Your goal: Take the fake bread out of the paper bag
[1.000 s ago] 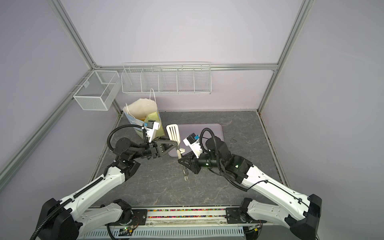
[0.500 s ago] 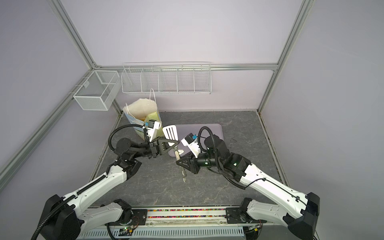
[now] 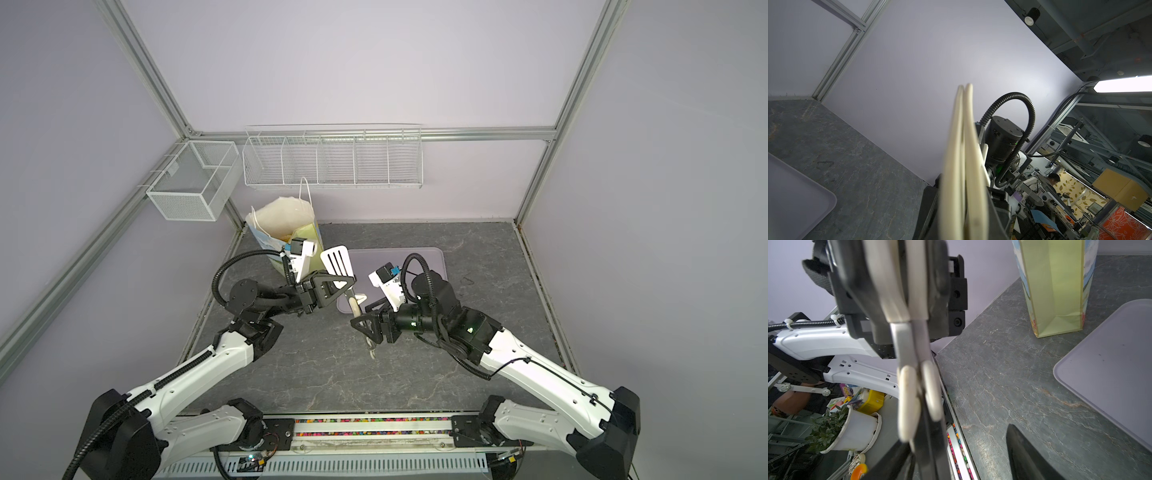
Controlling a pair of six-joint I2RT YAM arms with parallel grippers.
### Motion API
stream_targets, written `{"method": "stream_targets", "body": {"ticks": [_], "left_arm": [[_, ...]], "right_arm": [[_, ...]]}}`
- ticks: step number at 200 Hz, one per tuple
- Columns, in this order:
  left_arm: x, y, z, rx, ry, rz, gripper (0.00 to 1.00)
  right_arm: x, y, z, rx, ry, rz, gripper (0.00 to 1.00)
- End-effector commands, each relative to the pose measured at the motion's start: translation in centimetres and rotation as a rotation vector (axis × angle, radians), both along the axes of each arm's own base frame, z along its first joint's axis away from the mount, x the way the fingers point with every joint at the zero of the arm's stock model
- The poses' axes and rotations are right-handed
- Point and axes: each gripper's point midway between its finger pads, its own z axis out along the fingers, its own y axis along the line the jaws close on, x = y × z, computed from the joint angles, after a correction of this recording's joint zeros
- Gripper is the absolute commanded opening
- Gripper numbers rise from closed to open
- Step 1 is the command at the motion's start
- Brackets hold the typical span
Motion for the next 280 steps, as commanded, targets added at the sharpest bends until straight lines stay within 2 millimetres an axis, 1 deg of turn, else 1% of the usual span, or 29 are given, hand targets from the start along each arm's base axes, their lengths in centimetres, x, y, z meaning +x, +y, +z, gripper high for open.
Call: {"method": "stream_targets", "body": {"ticks": [1,41,57,70,88,97,111,158,163,170,183,194,200,207,217,219,225,237,245,256,270,280], "left_arm": [[-1.0,0.5,1.7,-0.066,-0.043,-0.023,0.00],[-1.0,0.6,2.1,-0.080,-0.055,-0.013,0.00],[-0.8,0.7,2.3,-0.086,-0.053,-0.004,0.00],[-0.7,0.7,2.3,-0.088,-0.048,0.003,0.00],[-0.5,0.8,2.3,-0.091,-0.047,0.014,0.00],[-0.4,0.9,2.2,-0.090,-0.042,0.020,0.00],[-0.1,1.2,2.2,-0.091,-0.037,0.035,0.00],[0.5,1.6,1.4,-0.060,-0.023,0.080,0.00],[0.6,1.6,1.4,-0.055,-0.022,0.083,0.04],[0.6,1.7,1.2,-0.045,-0.020,0.089,0.12],[0.9,1.9,1.0,-0.020,-0.010,0.110,0.30],[1.4,2.2,0.5,0.018,0.009,0.146,0.43],[1.8,2.5,0.2,0.048,0.020,0.174,0.49],[2.3,3.0,-0.3,0.096,0.043,0.215,0.53],[3.3,4.0,-1.2,0.181,0.073,0.296,0.57],[3.6,4.3,-1.6,0.204,0.089,0.316,0.58],[4.3,5.2,-1.8,0.254,0.105,0.376,0.60],[5.8,7.6,-2.7,0.367,0.147,0.526,0.62],[7.1,10.1,-3.4,0.444,0.202,0.660,0.66],[8.8,13.9,-4.3,0.534,0.293,0.848,0.69],[10.3,18.7,-5.1,0.619,0.407,1.041,0.70],[11.2,21.7,-5.4,0.644,0.494,1.146,0.70]], "right_arm": [[-0.2,1.2,0.4,0.049,0.022,0.047,0.69],[-0.1,2.1,1.6,0.111,0.012,0.073,0.64],[-0.1,2.4,1.4,0.113,0.016,0.079,0.61],[-0.1,2.5,1.1,0.109,0.020,0.081,0.57],[-0.2,2.6,0.9,0.105,0.024,0.089,0.48],[-0.2,2.7,0.8,0.103,0.023,0.087,0.40],[-0.2,2.6,0.7,0.099,0.016,0.084,0.32],[0.1,2.0,0.8,0.084,-0.023,0.054,0.08],[0.2,1.9,0.8,0.081,-0.029,0.046,0.06],[0.4,1.7,0.9,0.076,-0.037,0.031,0.06],[1.0,1.1,0.9,0.064,-0.058,-0.016,0.06],[1.5,0.5,0.9,0.052,-0.077,-0.067,0.06],[1.9,-0.1,0.9,0.042,-0.088,-0.103,0.06],[2.5,-0.8,0.9,0.027,-0.104,-0.151,0.06],[3.1,-2.0,0.8,0.003,-0.124,-0.218,0.06],[3.3,-2.2,0.8,-0.002,-0.129,-0.236,0.06],[3.6,-2.9,0.7,-0.014,-0.138,-0.271,0.06],[4.2,-4.4,0.6,-0.036,-0.160,-0.349,0.06],[4.5,-5.2,0.5,-0.047,-0.176,-0.384,0.06],[4.7,-5.9,0.3,-0.062,-0.192,-0.414,0.06],[4.9,-6.7,-0.1,-0.087,-0.211,-0.442,0.06],[5.1,-7.2,-0.4,-0.109,-0.217,-0.460,0.06]]}}
